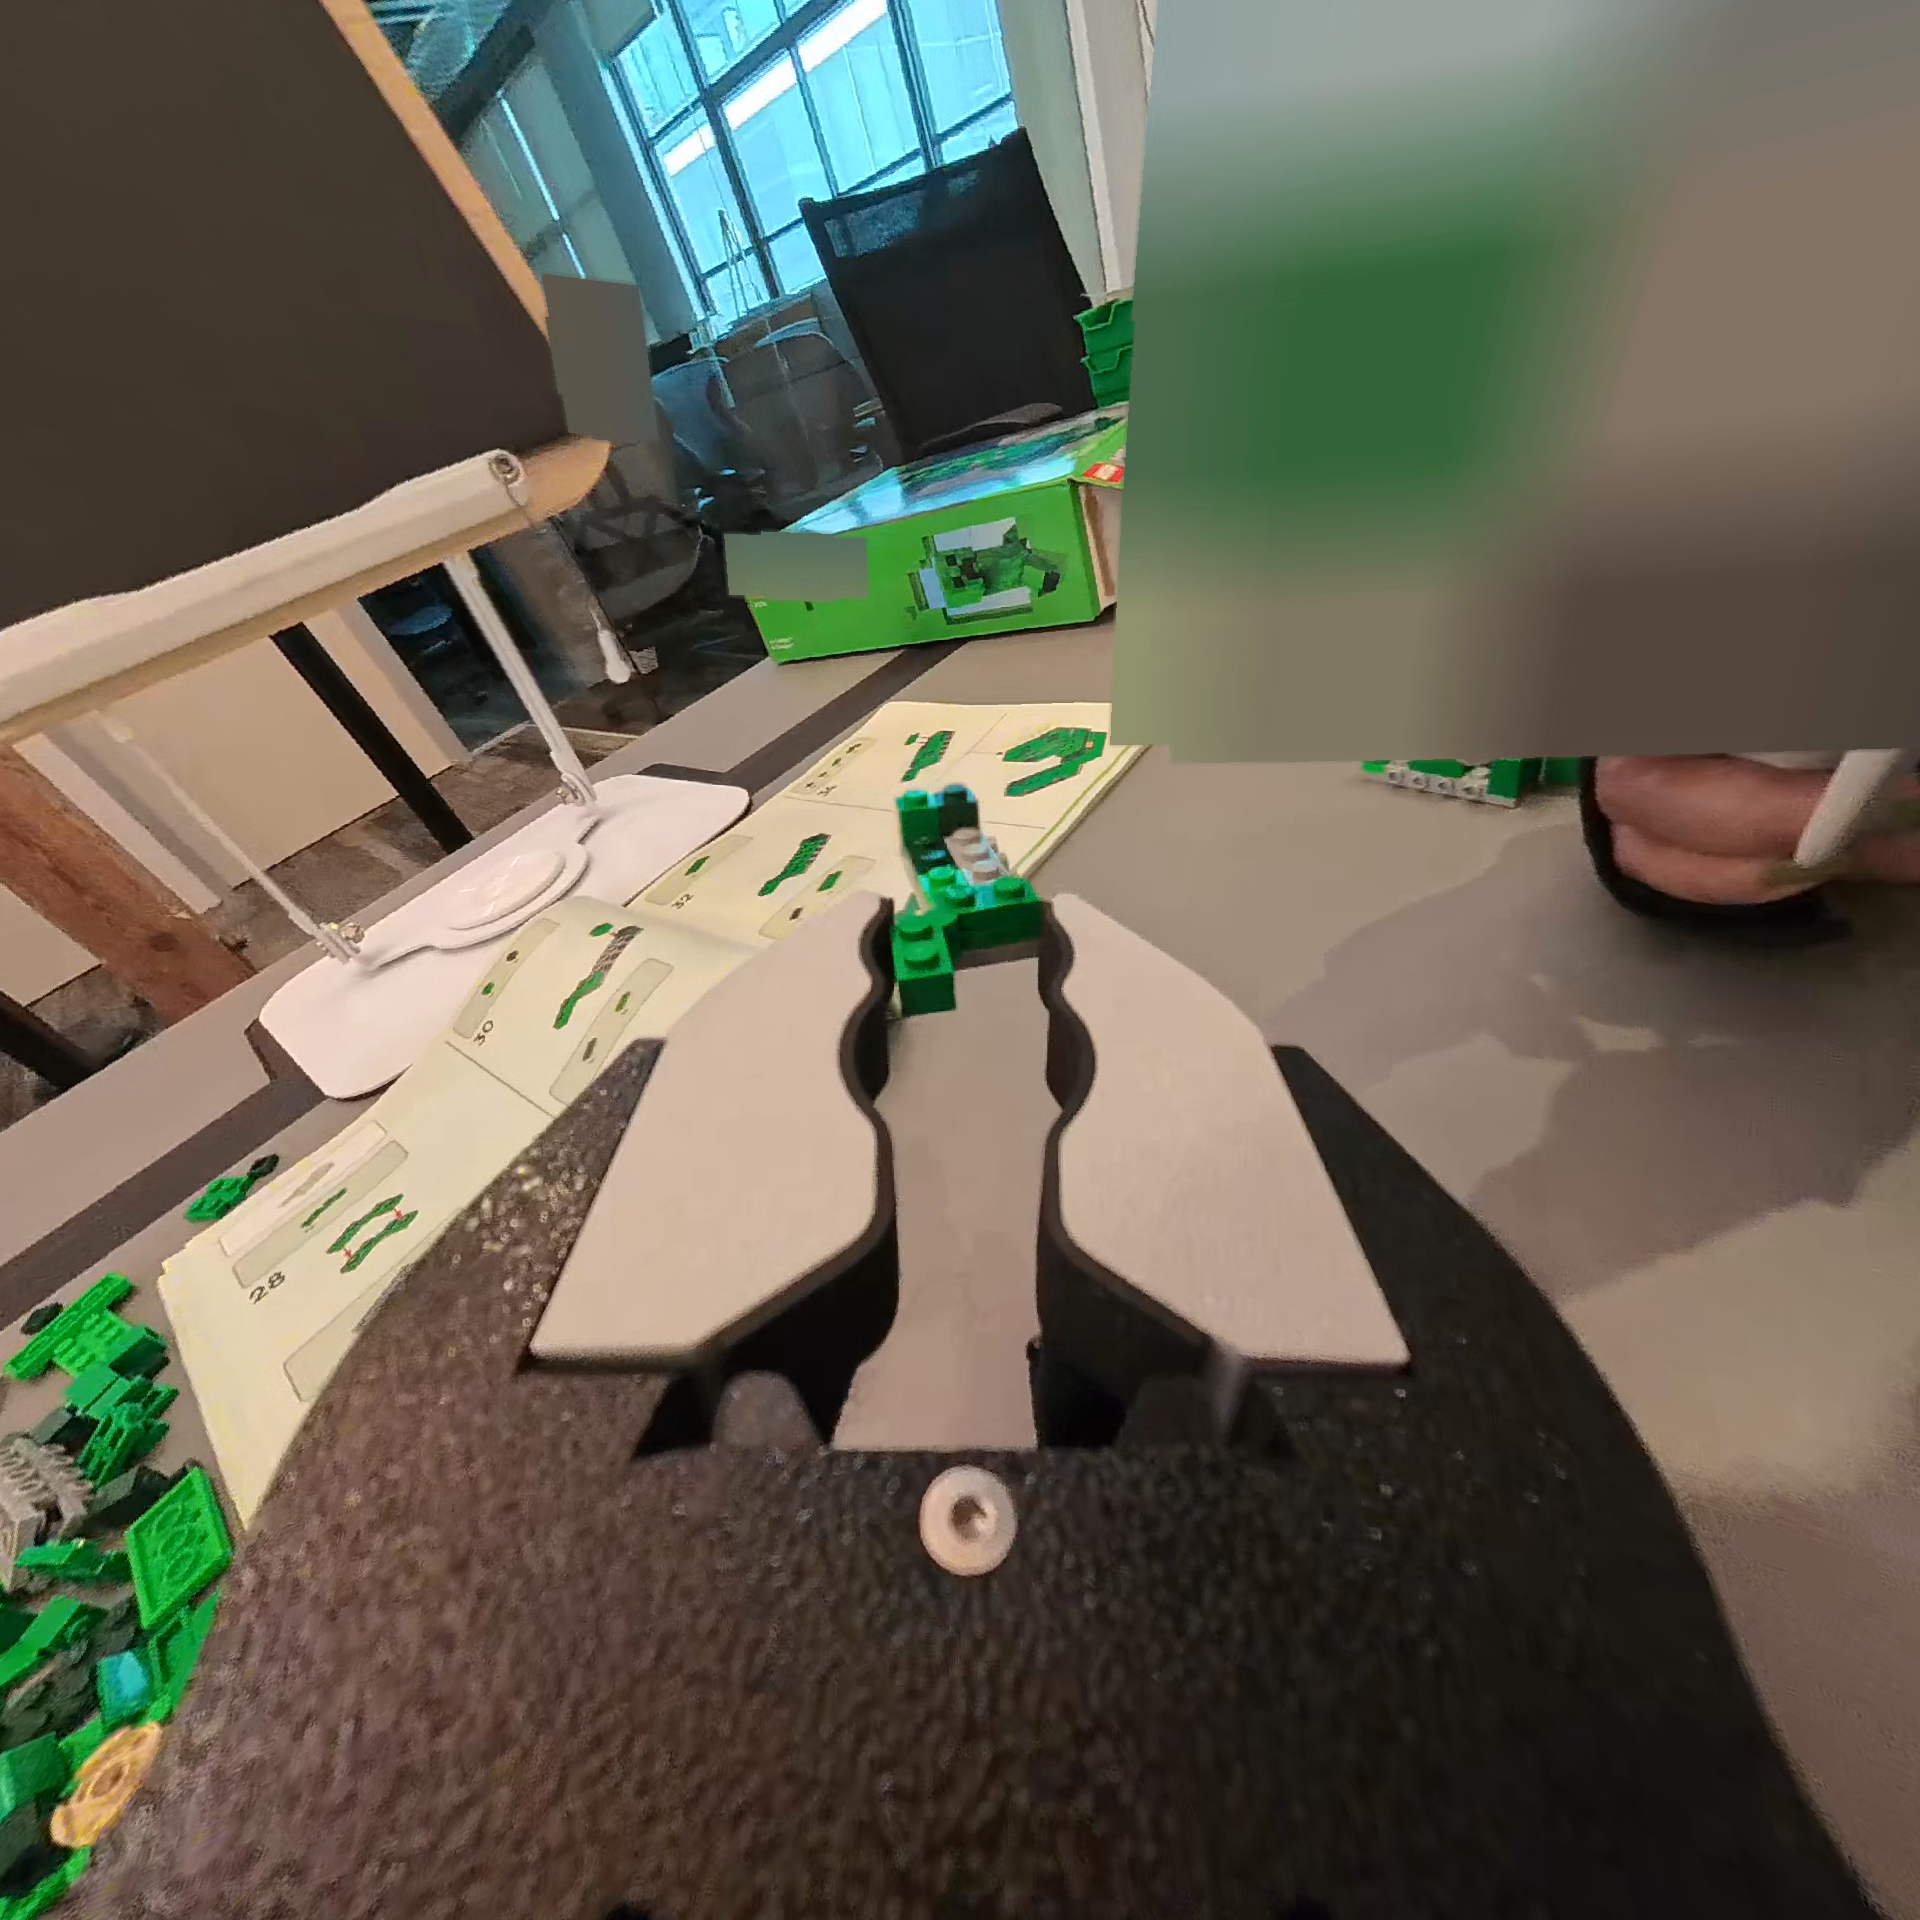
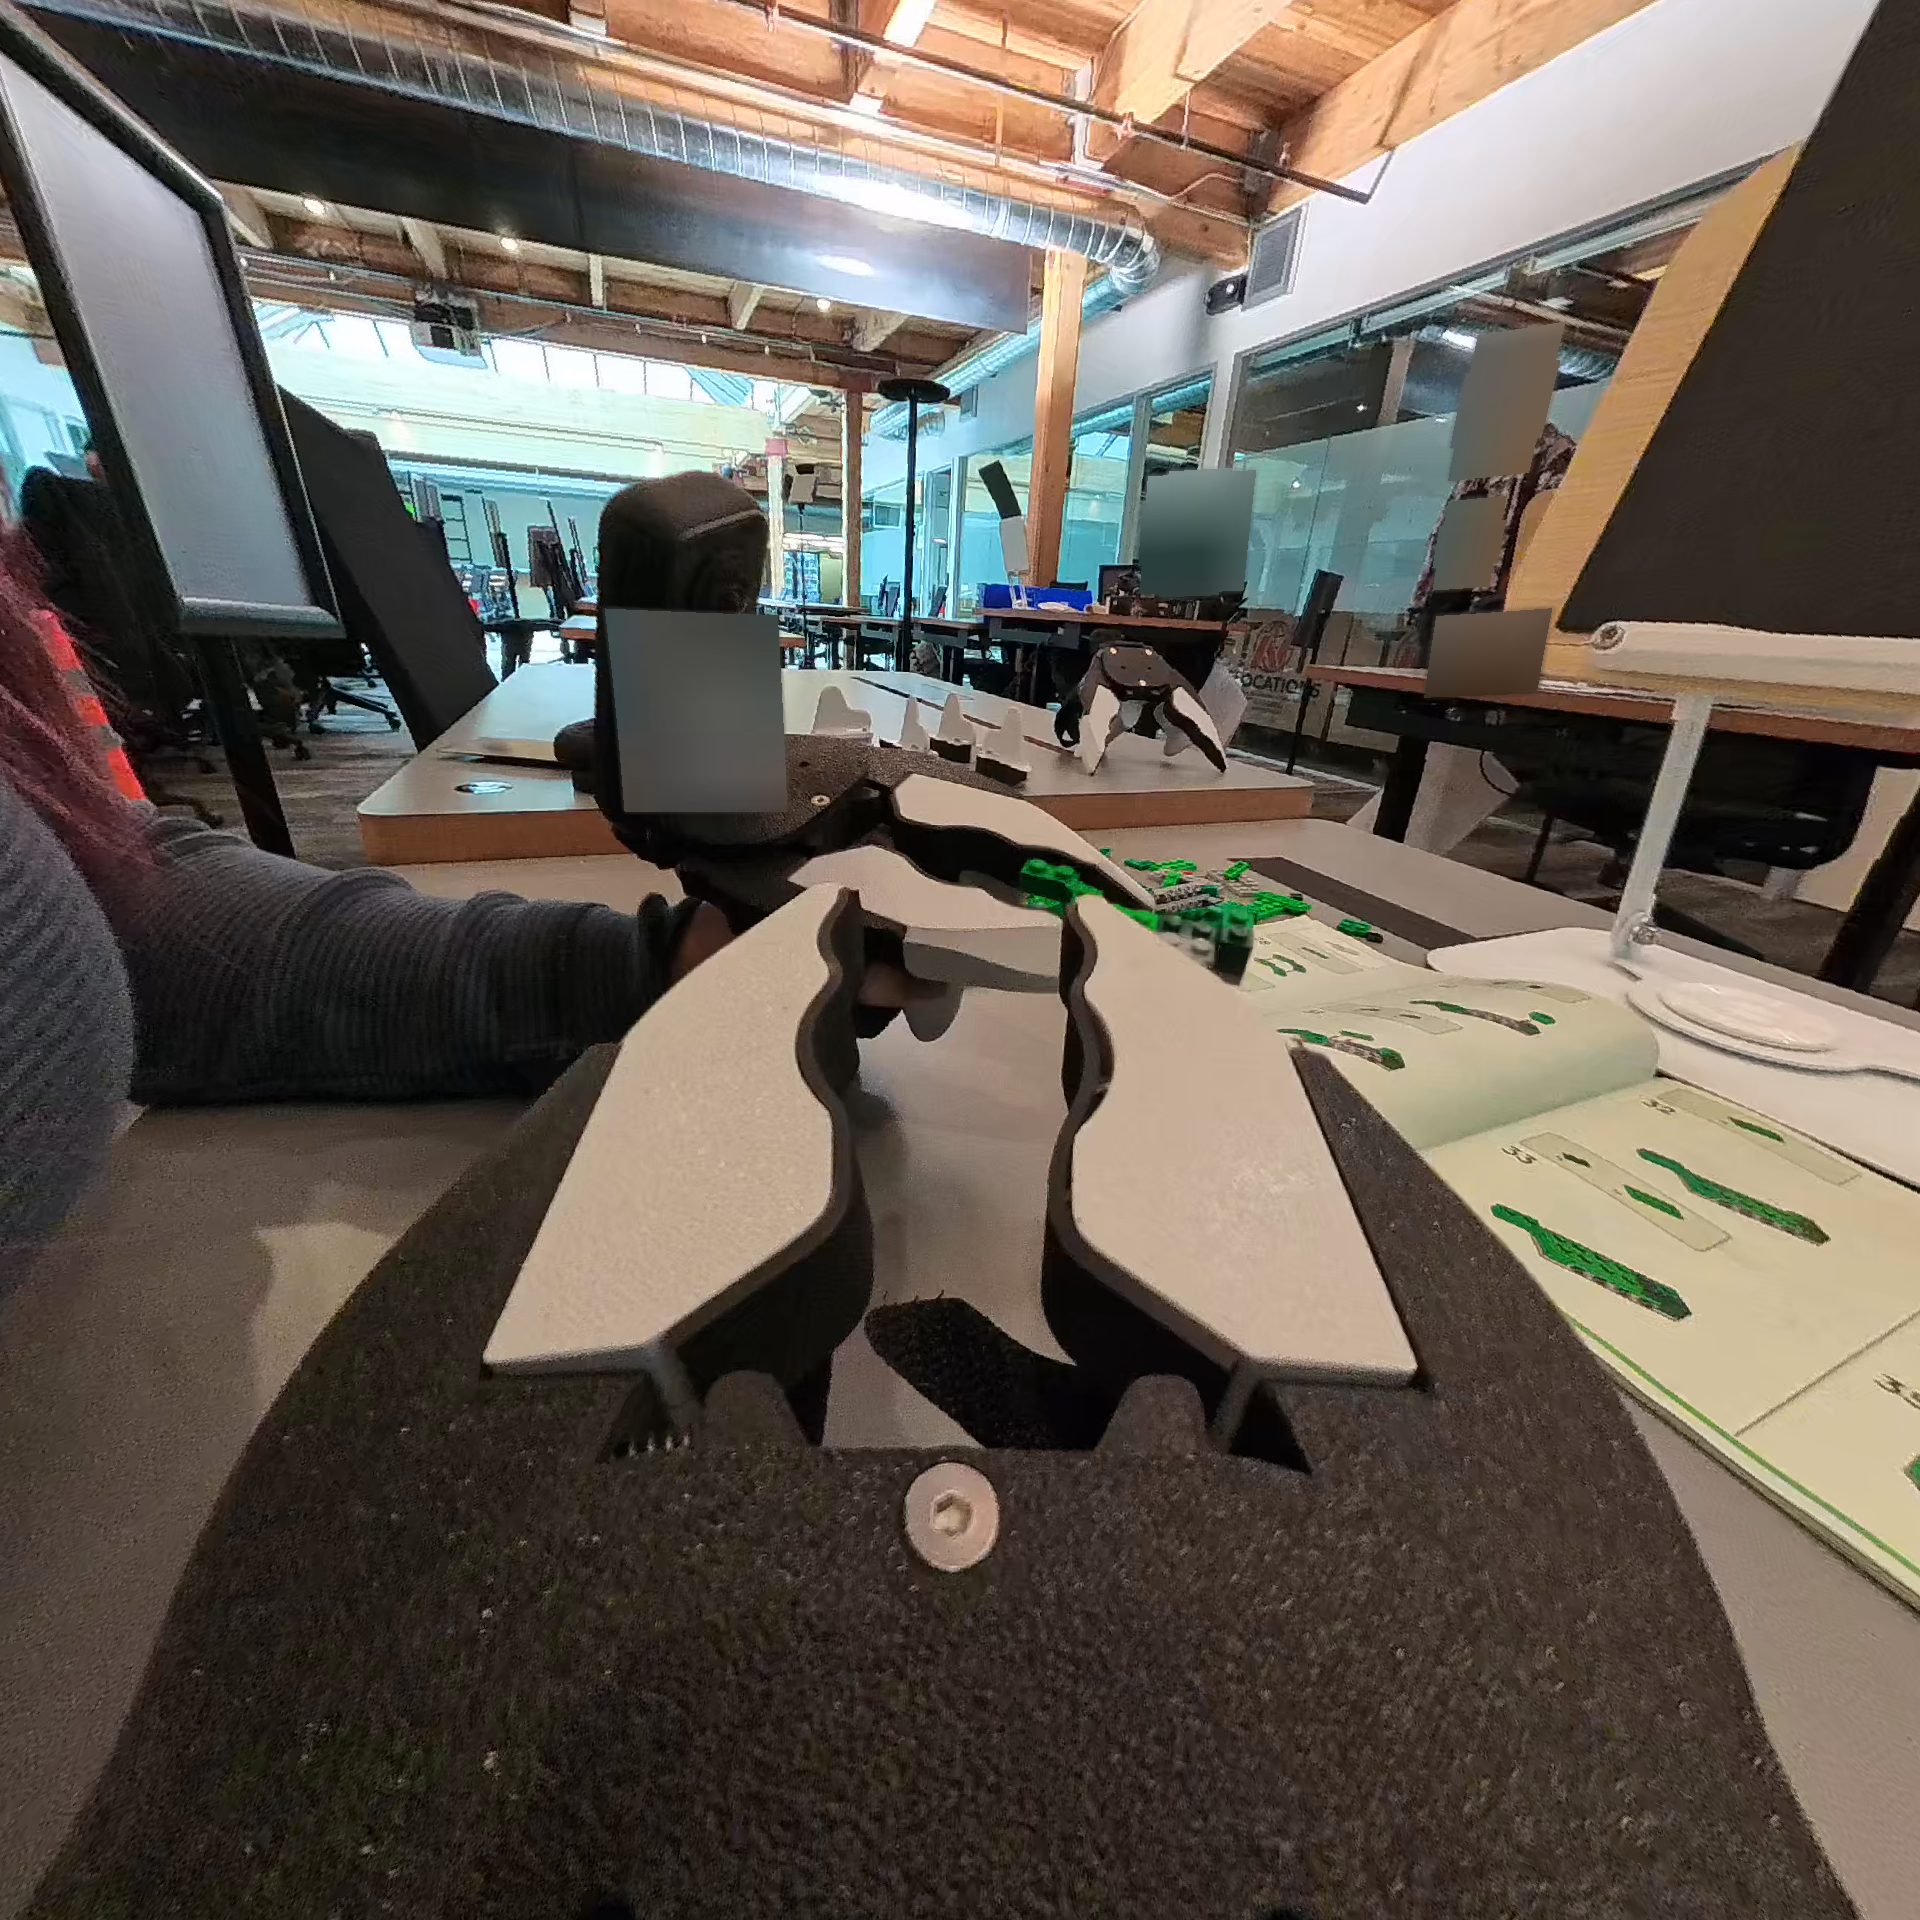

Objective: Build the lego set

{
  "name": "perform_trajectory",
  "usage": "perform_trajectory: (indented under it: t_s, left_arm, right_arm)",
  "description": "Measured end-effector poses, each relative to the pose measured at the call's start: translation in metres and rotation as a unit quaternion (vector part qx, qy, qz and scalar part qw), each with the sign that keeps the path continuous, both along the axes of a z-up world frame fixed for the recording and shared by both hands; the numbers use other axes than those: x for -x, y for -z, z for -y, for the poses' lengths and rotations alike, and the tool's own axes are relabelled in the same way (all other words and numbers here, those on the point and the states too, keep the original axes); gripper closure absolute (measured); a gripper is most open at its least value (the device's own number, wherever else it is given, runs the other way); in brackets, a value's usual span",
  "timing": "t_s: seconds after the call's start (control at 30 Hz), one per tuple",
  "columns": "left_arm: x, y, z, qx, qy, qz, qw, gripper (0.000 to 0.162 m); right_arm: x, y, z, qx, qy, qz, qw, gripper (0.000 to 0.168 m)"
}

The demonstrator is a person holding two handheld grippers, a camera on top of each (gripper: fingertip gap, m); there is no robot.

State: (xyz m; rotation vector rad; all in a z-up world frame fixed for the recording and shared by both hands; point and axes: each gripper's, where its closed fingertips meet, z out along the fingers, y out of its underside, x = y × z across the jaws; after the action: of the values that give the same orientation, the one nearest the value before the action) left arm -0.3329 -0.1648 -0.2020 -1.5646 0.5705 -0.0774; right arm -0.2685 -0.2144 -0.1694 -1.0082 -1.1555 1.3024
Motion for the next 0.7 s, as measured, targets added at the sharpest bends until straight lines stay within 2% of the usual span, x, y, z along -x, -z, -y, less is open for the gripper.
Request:
perform_trajectory:
  t_s: [0.03, 0.3, 0.7]
  left_arm:
    - [-0.0015, 0.0009, 0.0004, 0.000, 0.003, -0.005, 1.000, 0.137]
    - [-0.0056, 0.0039, 0.0017, 0.009, 0.013, -0.013, 1.000, 0.137]
    - [-0.0077, 0.0048, 0.0025, 0.006, 0.017, -0.021, 1.000, 0.136]
  right_arm:
    - [0.0003, 0.0004, 0.0010, -0.005, 0.000, 0.001, 1.000, 0.133]
    - [0.0016, 0.0010, 0.0036, -0.047, 0.024, -0.002, 0.999, 0.131]
    - [0.0021, 0.0014, 0.0059, -0.055, 0.021, -0.001, 0.998, 0.133]
